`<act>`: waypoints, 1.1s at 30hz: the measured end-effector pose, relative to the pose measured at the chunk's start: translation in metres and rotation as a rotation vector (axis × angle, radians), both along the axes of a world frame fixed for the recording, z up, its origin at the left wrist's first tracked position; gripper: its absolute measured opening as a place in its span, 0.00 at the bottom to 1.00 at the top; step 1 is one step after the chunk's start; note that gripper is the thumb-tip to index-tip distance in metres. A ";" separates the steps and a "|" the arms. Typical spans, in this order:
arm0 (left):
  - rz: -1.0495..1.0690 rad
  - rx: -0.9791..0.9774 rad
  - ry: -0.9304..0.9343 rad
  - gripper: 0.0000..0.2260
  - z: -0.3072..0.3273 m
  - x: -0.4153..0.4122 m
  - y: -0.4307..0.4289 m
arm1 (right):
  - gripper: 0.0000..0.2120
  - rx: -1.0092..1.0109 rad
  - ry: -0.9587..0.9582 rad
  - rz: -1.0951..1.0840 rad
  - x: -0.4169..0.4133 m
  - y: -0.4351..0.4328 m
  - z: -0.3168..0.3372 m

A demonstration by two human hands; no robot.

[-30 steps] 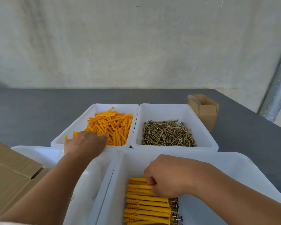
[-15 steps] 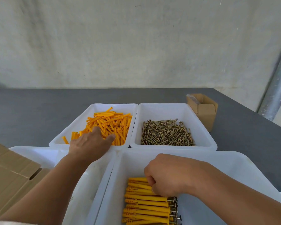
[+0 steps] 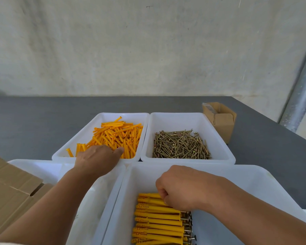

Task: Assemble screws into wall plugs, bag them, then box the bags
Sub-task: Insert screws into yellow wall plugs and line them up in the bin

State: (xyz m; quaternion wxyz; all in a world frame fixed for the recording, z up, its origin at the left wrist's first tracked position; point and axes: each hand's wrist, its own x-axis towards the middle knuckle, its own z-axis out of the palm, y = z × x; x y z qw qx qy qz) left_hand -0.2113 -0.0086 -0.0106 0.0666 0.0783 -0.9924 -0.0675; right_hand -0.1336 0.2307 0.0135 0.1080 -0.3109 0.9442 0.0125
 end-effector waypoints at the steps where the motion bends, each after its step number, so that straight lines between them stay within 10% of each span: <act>1: -0.002 -0.009 -0.003 0.29 0.000 0.000 0.000 | 0.08 0.002 -0.007 0.001 0.000 0.000 0.000; 9: -0.023 -0.020 -0.016 0.28 -0.001 -0.002 -0.001 | 0.09 -0.064 -0.009 0.001 -0.002 0.002 0.007; 17: -0.003 -0.004 -0.001 0.28 0.003 0.001 0.003 | 0.25 -0.469 0.402 -0.229 -0.029 0.020 0.024; 33: 0.113 0.122 0.136 0.25 0.012 0.010 0.012 | 0.50 -0.210 -0.041 -0.518 -0.068 0.060 -0.014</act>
